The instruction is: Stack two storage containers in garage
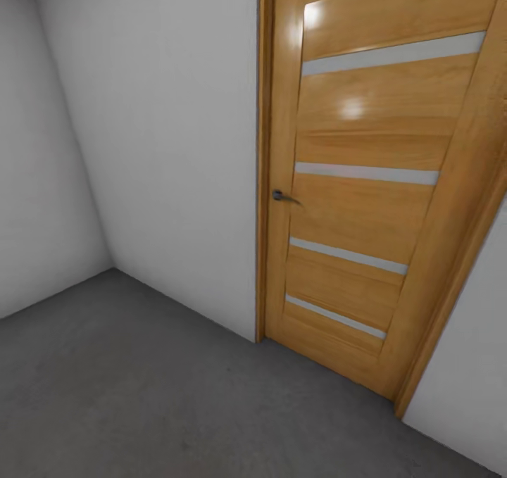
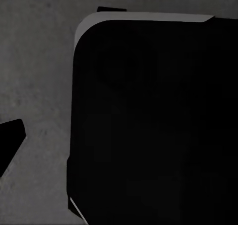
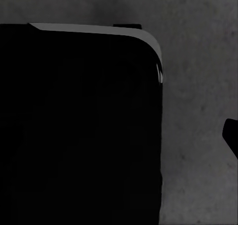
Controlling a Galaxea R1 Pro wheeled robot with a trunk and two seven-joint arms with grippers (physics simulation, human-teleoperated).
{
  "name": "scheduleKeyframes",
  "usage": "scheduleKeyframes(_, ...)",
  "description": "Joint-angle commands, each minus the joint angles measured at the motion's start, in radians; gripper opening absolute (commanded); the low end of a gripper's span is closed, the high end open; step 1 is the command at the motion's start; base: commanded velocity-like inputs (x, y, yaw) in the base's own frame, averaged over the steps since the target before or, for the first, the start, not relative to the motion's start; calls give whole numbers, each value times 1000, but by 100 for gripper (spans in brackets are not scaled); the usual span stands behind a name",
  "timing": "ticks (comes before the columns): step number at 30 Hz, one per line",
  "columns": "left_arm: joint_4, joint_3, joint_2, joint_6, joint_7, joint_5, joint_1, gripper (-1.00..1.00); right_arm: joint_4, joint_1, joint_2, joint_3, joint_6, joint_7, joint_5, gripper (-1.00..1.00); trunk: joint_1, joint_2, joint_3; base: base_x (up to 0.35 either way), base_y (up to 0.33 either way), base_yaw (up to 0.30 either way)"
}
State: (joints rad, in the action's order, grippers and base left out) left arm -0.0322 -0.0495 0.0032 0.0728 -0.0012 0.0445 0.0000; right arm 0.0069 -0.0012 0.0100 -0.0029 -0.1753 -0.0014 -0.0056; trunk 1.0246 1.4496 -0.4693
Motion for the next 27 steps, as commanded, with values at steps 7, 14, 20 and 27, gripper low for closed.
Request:
scheduleKeyframes(7, 0, -5, 1, 2, 0, 5, 0, 100, 1, 0, 1, 0, -4, 0, -1, 100, 0, 0, -1, 166, 154, -294)
scheduleKeyframes(14, -1, -6, 1, 3, 0, 5, 0, 100, 1, 0, 1, 0, -4, 0, -1, 100, 0, 0, -1, 18, 15, -294)
scheduleKeyframes(20, -1, -5, 1, 3, 0, 5, 0, 100, 1, 0, 2, 0, -4, 0, -1, 100, 0, 0, -1, 1, 1, -294)
scheduleKeyframes(27, -1, -5, 1, 2, 0, 5, 0, 100, 1, 0, 1, 1, -4, 0, 0, 100, 0, 0, -1, 21, 0, -294)
